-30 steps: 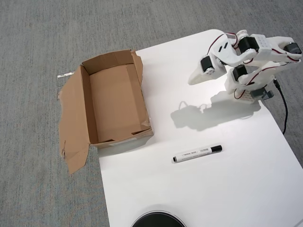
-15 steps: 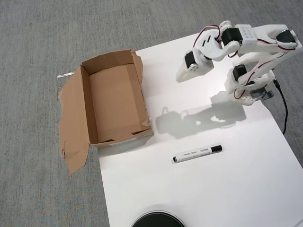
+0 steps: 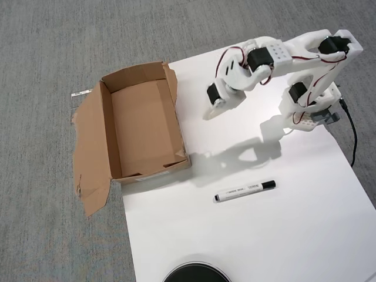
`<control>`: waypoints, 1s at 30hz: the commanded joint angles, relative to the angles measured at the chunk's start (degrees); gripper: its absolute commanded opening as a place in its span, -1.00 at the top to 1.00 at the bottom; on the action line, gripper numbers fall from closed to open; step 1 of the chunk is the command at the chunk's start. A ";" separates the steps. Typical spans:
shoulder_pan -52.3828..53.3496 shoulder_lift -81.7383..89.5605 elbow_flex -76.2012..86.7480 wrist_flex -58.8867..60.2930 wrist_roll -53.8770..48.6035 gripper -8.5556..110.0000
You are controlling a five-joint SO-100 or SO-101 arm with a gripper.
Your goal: Grasp a pen and put it in the box.
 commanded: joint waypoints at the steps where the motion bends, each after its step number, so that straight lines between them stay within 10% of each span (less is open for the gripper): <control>1: -2.59 -2.90 -2.59 0.00 -0.31 0.85; 30: -8.57 -9.05 -1.63 -0.26 -0.48 0.85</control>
